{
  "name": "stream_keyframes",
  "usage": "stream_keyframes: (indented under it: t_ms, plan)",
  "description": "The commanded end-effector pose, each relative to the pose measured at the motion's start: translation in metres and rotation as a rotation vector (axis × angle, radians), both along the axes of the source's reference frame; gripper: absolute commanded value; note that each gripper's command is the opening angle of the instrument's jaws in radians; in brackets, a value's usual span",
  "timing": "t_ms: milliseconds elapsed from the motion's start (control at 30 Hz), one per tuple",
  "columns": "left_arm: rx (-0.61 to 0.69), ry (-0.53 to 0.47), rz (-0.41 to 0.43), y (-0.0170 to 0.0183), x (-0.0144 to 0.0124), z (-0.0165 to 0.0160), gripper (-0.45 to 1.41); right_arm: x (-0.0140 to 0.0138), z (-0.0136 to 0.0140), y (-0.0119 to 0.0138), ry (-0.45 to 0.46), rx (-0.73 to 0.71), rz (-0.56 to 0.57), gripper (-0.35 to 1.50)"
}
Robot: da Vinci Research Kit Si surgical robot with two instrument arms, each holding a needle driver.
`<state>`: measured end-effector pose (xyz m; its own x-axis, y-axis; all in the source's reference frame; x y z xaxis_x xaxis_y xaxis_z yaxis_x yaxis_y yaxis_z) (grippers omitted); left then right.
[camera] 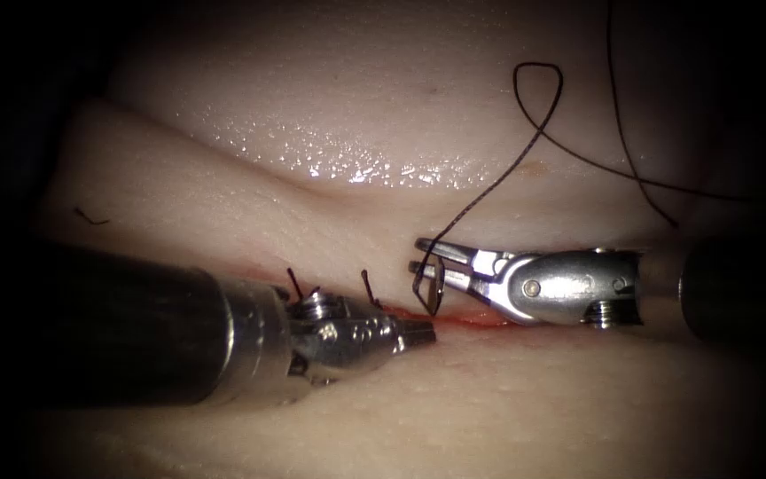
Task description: Wound Closure
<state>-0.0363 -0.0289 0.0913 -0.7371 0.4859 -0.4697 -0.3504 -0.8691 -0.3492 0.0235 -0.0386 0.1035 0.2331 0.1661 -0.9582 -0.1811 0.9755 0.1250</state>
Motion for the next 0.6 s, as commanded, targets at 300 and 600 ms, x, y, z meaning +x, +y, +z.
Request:
stream_keyframes:
  t_ms: [300,600]
  plan:
    - [0.002,-0.006,0.033,-0.0034,0.0002,0.0014,-0.15,0.0013,-0.0003,0.0033,-0.019,0.02,0.065,-0.35]
    - [0.001,-0.008,0.034,-0.0035,0.0001,0.0018,-0.15,0.0013,-0.0001,0.0049,-0.007,0.211,0.155,-0.35]
